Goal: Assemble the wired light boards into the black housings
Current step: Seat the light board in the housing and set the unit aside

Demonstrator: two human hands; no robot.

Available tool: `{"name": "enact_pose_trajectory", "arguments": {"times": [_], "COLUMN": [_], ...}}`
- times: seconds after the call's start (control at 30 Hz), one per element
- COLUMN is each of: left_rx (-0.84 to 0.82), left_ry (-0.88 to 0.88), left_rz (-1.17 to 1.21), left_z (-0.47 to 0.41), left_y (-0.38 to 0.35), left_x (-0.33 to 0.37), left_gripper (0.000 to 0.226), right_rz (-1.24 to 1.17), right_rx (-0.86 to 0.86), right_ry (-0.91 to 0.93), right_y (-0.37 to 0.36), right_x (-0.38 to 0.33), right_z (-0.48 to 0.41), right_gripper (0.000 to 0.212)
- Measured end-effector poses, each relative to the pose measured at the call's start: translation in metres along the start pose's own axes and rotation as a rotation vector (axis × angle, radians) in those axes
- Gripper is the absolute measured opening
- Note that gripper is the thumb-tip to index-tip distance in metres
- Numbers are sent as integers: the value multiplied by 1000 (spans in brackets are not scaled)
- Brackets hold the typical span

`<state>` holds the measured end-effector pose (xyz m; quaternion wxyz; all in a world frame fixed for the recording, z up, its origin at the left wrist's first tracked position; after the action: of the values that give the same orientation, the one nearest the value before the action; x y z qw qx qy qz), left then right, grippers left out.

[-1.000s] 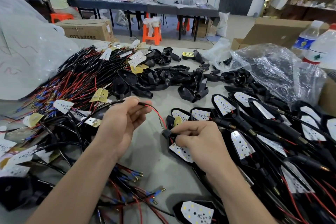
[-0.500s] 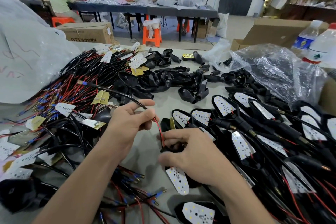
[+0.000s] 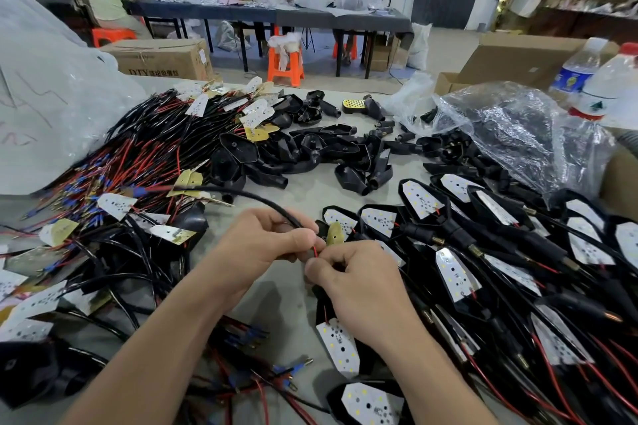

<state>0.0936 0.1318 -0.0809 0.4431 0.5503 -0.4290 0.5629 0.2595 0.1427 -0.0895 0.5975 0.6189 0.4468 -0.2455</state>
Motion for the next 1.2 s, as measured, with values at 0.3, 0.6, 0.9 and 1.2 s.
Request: {"name": "enact_pose_trajectory", "arguments": {"times": [0.3, 0.6, 0.9, 1.2], "left_rx": [249, 198, 230, 99], "left_ry": [109, 54, -8, -81], "left_rz": [316, 192, 173, 55], "left_z": [-10, -10, -8, -2], "left_y": [1, 9, 8, 2], "left_x": [-8, -4, -5, 2], "left_gripper": [7, 7, 9, 28], "right_rz": [5, -60, -1, 29], "right_rx": [16, -7, -34, -37], "right_ry": [20, -35, -10, -25], "right_y": [4, 9, 8, 11], "right_x": [-2, -5, -4, -4], "right_z": [-1, 1, 1, 1], "right_gripper": [31, 27, 15, 24]}}
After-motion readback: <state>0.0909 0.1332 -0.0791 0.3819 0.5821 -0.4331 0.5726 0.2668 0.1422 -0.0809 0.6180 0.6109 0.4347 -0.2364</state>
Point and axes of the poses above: each hand's wrist, its own z-axis away from the middle knuckle, its own y-axis out of the back of the hand, x = y × z, the point moved 1 cm from there along -z, towards the middle knuckle, and after that the axes turned 9 degrees about x, right-handed, at the moved point
